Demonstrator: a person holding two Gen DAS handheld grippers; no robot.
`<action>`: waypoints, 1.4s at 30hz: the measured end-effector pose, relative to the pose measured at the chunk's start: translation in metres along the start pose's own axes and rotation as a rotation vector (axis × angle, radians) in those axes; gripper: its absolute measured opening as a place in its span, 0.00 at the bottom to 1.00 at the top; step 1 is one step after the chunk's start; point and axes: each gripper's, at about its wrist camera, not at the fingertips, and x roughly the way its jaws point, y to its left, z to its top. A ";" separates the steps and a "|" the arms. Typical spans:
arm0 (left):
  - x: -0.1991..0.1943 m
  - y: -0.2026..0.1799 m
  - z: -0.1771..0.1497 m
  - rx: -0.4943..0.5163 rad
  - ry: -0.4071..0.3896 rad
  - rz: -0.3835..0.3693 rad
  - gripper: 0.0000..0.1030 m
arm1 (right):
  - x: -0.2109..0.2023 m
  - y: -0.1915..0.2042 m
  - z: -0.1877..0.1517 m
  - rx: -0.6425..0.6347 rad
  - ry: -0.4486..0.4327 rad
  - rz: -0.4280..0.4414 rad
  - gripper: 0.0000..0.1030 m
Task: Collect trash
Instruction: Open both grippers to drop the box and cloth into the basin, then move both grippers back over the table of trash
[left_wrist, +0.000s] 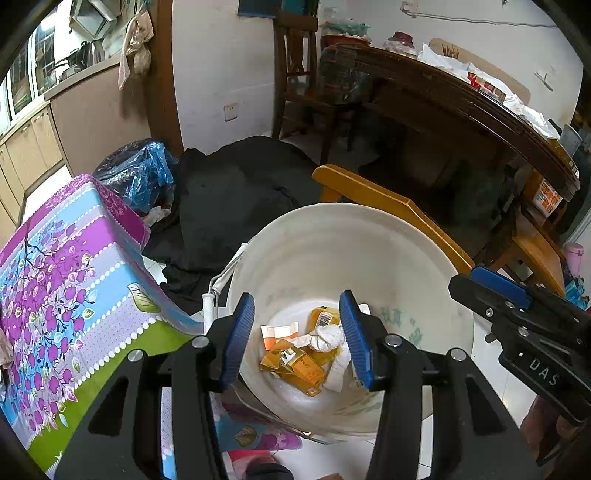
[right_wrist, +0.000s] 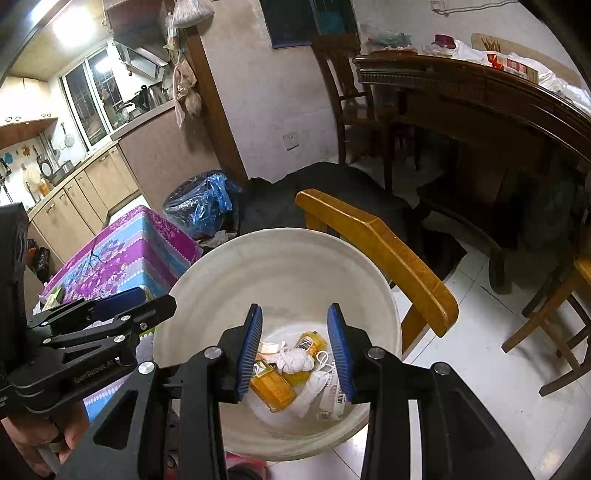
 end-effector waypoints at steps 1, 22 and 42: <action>0.000 0.000 0.000 0.001 -0.001 0.002 0.45 | 0.000 0.000 0.000 0.000 0.000 0.000 0.37; -0.017 0.010 -0.003 0.000 -0.028 0.000 0.45 | -0.018 0.009 0.001 -0.027 -0.052 0.019 0.37; -0.180 0.410 -0.147 -0.191 -0.104 0.260 0.73 | -0.018 0.261 -0.065 -0.344 -0.031 0.469 0.66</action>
